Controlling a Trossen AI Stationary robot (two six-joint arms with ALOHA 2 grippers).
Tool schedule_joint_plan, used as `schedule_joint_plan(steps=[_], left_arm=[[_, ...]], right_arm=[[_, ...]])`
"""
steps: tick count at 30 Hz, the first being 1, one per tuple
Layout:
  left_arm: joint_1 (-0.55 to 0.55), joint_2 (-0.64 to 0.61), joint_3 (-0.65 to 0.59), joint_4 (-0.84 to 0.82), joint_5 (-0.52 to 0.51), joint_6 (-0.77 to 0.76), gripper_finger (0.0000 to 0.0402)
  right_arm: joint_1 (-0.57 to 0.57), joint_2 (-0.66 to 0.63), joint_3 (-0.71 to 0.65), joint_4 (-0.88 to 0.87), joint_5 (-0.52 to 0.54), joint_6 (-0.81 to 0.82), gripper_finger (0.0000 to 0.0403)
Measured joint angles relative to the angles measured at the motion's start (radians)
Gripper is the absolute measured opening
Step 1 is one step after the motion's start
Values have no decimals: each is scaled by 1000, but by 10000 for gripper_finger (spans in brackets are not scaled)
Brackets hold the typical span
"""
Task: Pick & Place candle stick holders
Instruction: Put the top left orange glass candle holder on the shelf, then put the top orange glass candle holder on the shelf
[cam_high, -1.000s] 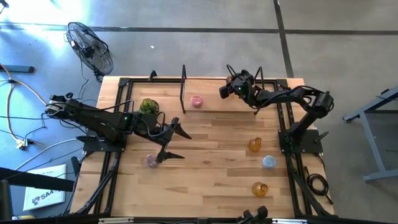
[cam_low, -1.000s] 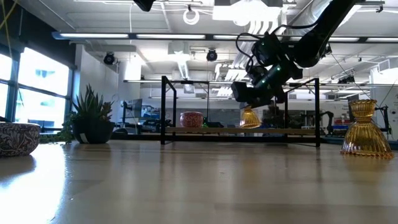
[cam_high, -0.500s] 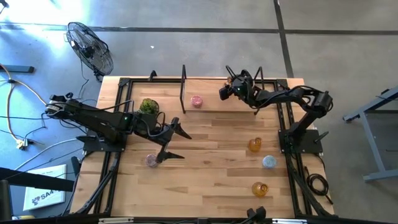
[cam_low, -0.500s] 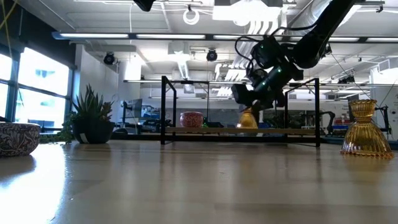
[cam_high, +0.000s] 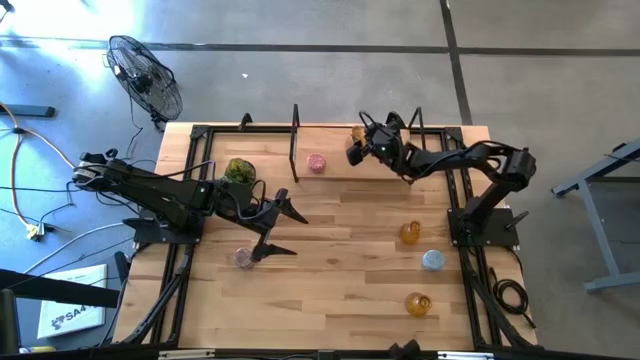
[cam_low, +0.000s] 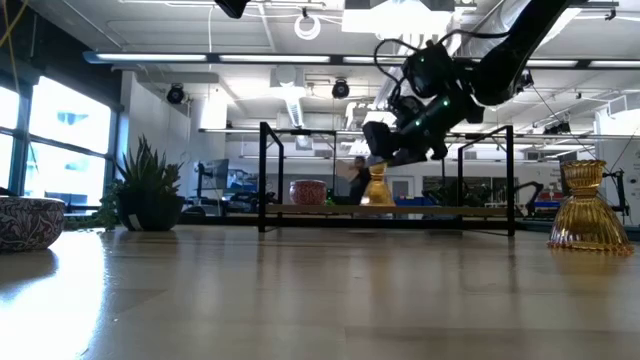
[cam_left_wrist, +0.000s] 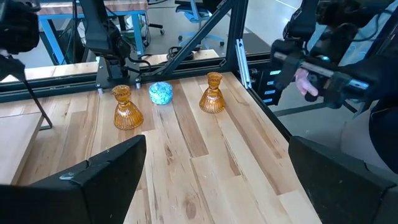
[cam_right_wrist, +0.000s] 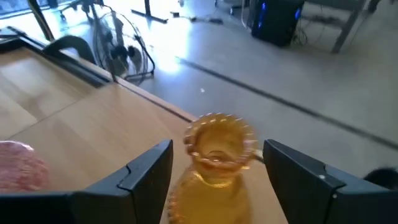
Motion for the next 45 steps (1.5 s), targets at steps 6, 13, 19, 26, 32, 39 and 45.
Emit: schedule_joint_plan(steps=[6, 13, 19, 26, 32, 39, 45], left_arm=[[0, 0, 0, -1, 0, 0, 386], [0, 0, 0, -15, 0, 0, 386], [0, 0, 0, -36, 0, 0, 386], [0, 0, 0, -38, -1, 27, 386], [0, 0, 0, -38, -26, 27, 386], [0, 0, 0, -37, -27, 19, 386], [0, 0, 0, -37, -27, 19, 386]], right_arm=[[70, -94, 0, -11, 142, -92, 245], [187, -340, 0, -158, 148, -172, 245], [333, -650, 1, -496, 10, -100, 245], [497, -896, 1, -940, -83, 194, 245], [611, -920, 1, -1148, -62, 438, 240], [668, -865, 1, -1282, -75, 662, 215], [672, -818, 1, -1377, -190, 781, 178]])
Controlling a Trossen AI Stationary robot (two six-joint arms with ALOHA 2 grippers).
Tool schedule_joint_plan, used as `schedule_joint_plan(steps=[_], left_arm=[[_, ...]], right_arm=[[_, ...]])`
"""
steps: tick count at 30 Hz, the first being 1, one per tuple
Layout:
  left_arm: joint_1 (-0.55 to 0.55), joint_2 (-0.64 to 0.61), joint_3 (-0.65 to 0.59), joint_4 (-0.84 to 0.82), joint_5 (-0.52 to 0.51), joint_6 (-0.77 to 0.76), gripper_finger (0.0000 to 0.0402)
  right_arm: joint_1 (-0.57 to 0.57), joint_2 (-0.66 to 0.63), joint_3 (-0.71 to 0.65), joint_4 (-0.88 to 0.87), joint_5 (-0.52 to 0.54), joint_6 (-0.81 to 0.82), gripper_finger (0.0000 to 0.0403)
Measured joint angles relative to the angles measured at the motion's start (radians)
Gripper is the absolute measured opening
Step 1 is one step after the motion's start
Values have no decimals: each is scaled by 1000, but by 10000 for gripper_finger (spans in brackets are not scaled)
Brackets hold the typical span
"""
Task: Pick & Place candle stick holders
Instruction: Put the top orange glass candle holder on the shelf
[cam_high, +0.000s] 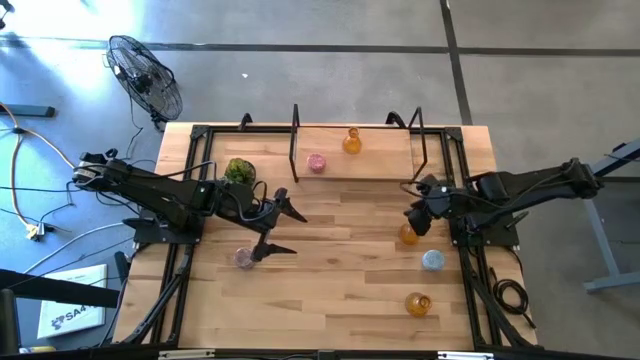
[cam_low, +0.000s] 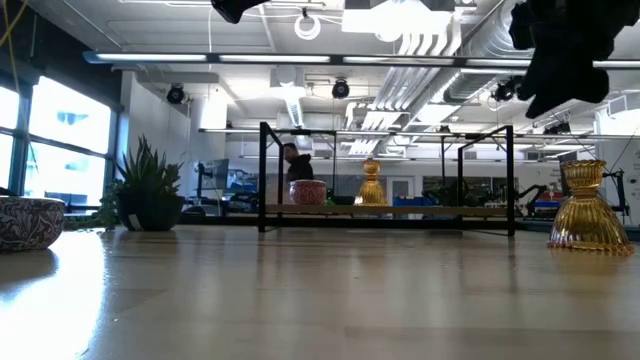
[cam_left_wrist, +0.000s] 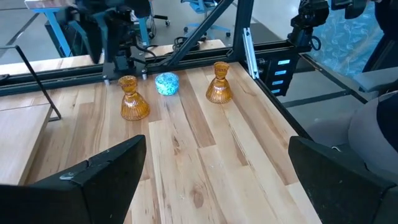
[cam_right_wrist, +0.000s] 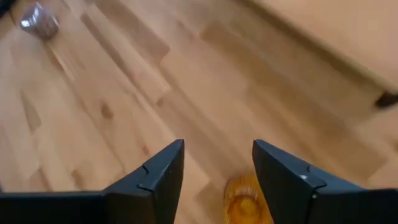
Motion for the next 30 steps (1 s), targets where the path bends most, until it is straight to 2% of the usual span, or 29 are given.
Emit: schedule_joint_plan(steps=[7, 20, 24, 30], left_arm=[[0, 0, 0, 0, -1, 0, 386], [0, 0, 0, -16, 0, -1, 386], [0, 0, 0, -16, -1, 0, 386], [0, 0, 0, -15, -1, 8, 386]], right_arm=[[-1, 3, 0, 44, -106, 5, 146], [-6, 4, 0, 75, -107, -135, 140], [-23, 4, 0, 70, -128, -128, 156], [-24, 7, 0, 73, -141, -133, 218]])
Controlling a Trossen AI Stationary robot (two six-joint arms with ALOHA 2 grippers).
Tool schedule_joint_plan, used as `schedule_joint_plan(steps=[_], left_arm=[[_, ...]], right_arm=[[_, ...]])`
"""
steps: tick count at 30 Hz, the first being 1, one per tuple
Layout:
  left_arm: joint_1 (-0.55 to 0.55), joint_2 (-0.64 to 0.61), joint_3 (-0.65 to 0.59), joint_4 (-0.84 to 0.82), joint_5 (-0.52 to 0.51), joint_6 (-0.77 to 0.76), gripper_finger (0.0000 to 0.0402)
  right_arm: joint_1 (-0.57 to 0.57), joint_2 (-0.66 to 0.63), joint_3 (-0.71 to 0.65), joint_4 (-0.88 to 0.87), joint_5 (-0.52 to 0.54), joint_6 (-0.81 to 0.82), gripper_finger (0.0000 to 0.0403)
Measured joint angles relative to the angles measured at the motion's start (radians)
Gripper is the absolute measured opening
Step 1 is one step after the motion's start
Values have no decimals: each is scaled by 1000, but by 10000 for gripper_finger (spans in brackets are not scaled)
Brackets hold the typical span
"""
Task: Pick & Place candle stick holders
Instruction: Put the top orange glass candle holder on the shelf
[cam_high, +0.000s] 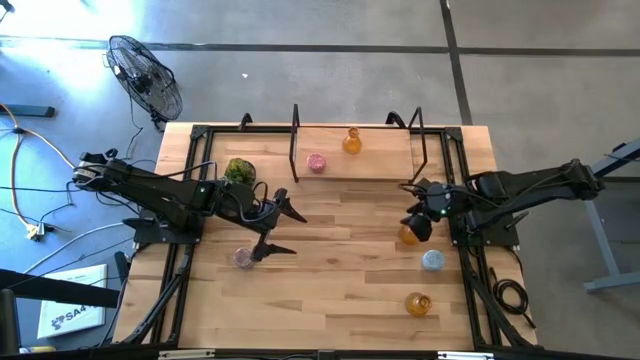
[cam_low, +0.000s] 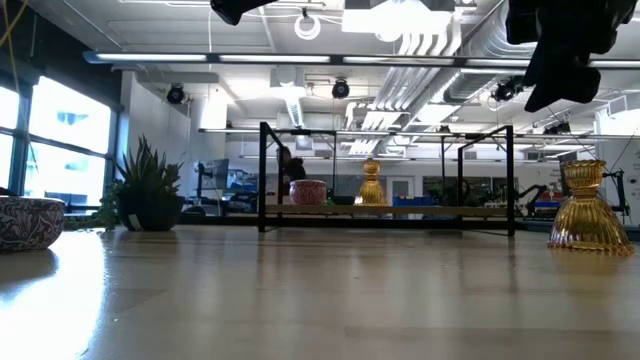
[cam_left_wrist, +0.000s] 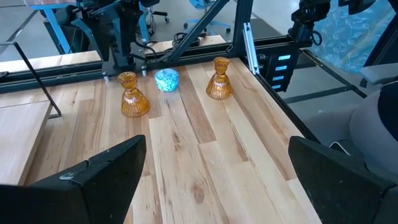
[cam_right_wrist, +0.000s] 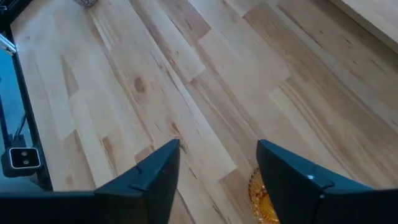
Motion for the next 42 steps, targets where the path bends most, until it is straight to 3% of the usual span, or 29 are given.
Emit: schedule_joint_plan(steps=[6, 16, 29, 35, 42], left_arm=[[0, 0, 0, 2, 0, 1, 386], [0, 0, 0, 0, -27, 19, 386], [0, 0, 0, 0, -39, 45, 386], [0, 15, 0, -7, -55, 45, 386], [0, 63, 3, 19, -54, 44, 386]], right_arm=[[0, 49, 0, 2, 24, -3, 262], [-34, 121, 98, -74, -84, 126, 261], [-34, 123, 171, -459, -165, 583, 261], [-34, 135, 168, -456, -85, 594, 261], [-34, 240, 168, -444, -77, 534, 261]])
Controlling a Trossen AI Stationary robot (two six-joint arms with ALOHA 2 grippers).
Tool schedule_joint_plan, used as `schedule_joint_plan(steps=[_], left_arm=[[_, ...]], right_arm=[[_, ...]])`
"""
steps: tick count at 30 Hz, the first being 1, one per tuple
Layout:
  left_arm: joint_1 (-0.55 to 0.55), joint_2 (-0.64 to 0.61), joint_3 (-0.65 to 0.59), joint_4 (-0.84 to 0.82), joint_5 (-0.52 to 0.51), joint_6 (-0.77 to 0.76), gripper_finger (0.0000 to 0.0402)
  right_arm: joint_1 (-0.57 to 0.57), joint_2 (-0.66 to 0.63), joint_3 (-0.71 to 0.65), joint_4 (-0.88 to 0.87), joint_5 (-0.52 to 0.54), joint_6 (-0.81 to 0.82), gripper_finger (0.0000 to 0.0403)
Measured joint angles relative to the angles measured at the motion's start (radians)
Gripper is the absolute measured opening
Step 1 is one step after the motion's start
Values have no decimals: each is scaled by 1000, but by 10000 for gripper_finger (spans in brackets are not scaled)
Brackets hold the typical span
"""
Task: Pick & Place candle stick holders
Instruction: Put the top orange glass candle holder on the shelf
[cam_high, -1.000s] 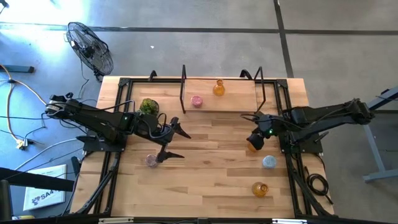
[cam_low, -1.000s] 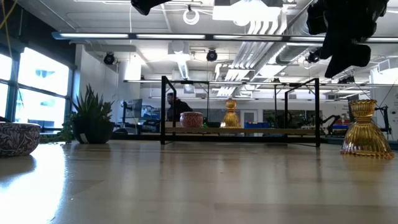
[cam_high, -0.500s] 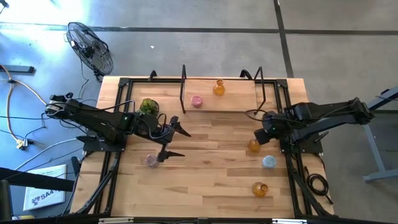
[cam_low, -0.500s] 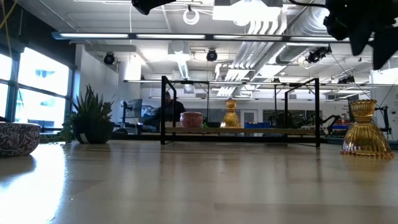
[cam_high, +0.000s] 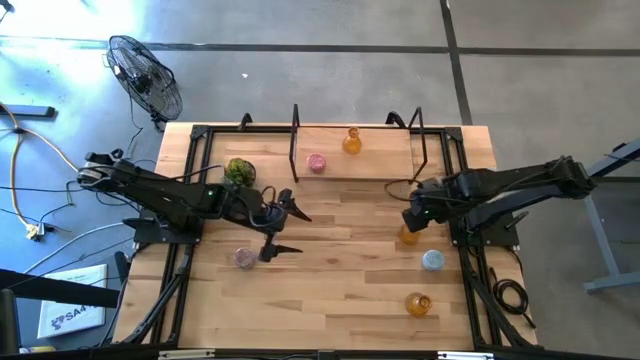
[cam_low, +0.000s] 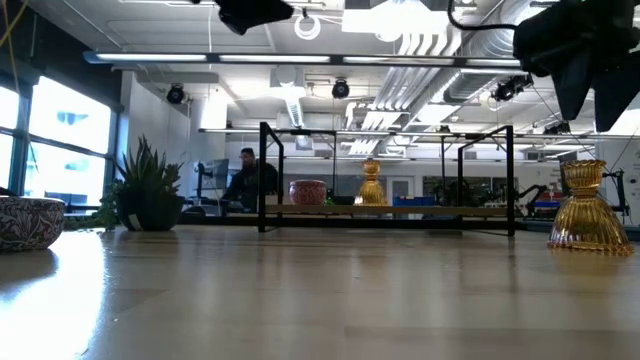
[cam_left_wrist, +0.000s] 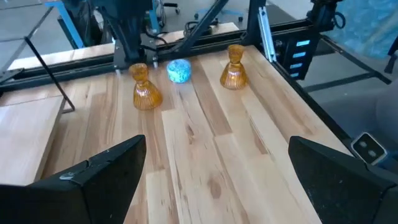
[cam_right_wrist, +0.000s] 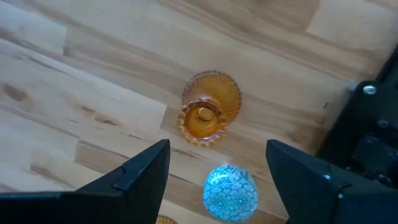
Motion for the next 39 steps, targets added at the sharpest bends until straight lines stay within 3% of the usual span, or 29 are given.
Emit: schedule_joint_plan(steps=[13, 39], left_arm=[[0, 12, -3, -12, 53, -7, 386], [0, 12, -3, -11, 68, -29, 386]], right_arm=[[0, 159, 0, 45, -45, -92, 261], [0, 166, -1, 37, -5, -120, 261]])
